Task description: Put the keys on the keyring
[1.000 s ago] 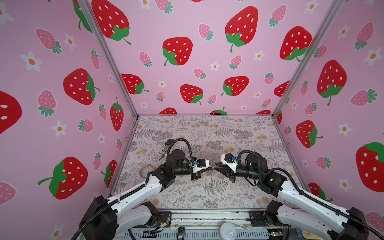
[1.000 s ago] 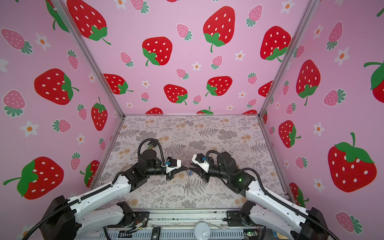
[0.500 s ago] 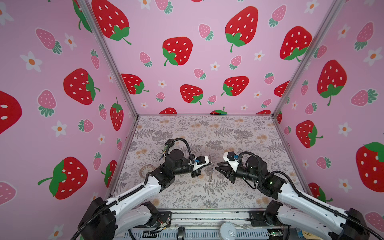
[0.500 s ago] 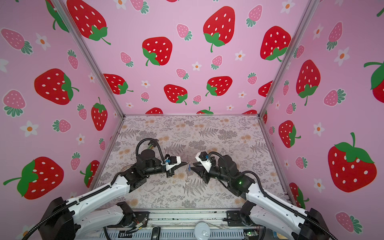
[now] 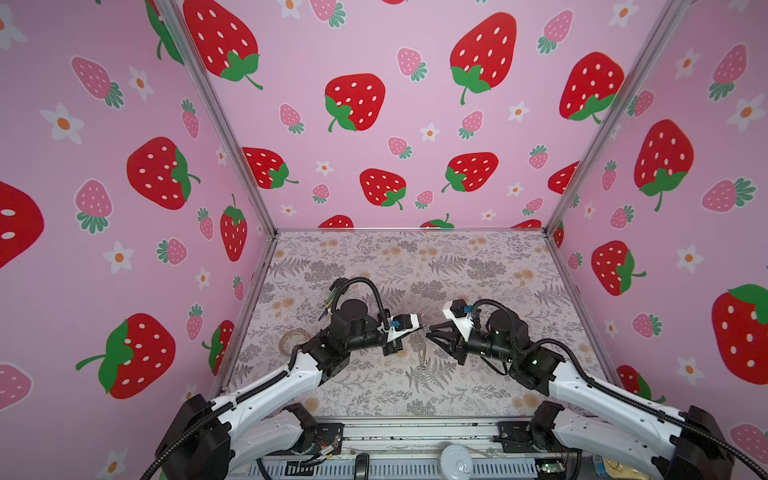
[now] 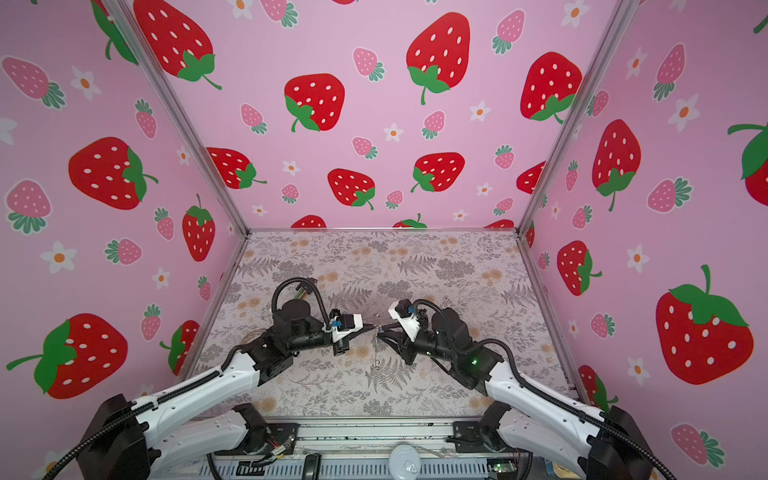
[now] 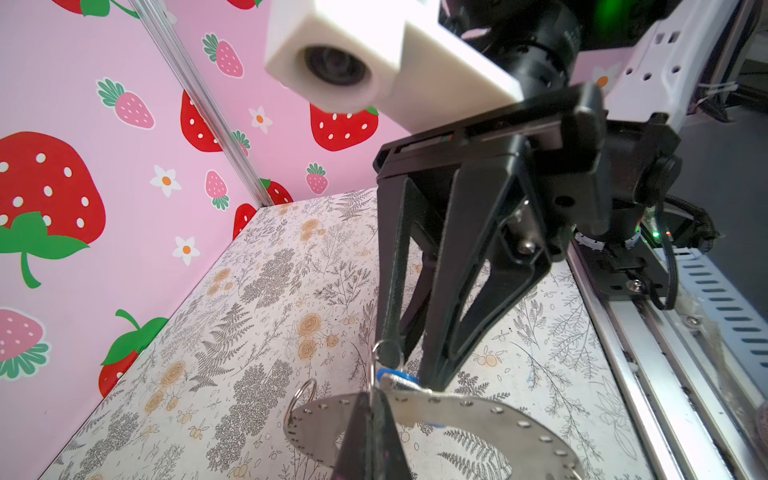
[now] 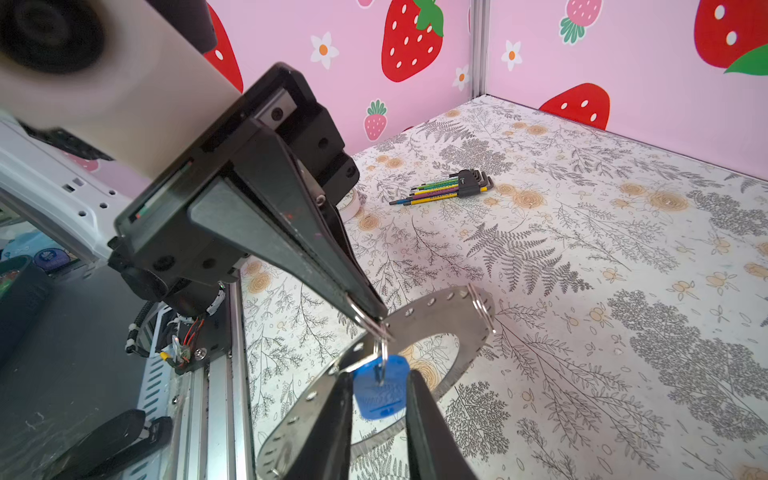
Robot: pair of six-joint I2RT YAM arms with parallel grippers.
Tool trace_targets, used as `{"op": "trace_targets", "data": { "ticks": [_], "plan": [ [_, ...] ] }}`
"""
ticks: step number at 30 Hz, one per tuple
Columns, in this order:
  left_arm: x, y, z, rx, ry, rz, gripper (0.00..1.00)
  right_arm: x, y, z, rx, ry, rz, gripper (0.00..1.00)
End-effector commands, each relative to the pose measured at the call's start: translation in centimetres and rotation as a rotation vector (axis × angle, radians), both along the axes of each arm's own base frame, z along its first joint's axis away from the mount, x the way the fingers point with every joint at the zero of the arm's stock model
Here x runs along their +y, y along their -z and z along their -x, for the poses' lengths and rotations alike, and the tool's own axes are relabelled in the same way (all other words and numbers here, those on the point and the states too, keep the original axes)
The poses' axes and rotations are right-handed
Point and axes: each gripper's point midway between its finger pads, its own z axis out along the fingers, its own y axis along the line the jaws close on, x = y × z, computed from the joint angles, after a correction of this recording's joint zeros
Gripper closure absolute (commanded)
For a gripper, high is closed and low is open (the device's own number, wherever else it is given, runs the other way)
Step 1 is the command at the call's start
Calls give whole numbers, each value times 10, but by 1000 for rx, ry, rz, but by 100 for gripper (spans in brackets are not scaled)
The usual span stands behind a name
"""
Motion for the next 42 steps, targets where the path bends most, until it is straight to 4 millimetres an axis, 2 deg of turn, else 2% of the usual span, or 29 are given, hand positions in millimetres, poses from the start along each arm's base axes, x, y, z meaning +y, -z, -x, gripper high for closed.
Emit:
{"op": "trace_targets", "data": {
  "ticks": [1, 6, 20, 27, 42],
  "plan": [
    [-1, -21, 0, -76, 7, 36, 100, 2, -24, -3, -11, 8, -65, 73],
    [-1, -21, 1, -77, 9, 36, 100, 0, -29, -1, -11, 5, -91, 71],
    [-2, -22, 4, -93, 23, 36, 100, 1, -22, -9, 61, 24, -86, 91],
    [-2, -22, 7, -92, 35, 37, 100, -1, -26, -10, 53, 23, -95, 98],
    [-6, -30, 20, -49, 132, 94, 100, -2, -16, 2, 19, -53, -45, 100]
  ]
}}
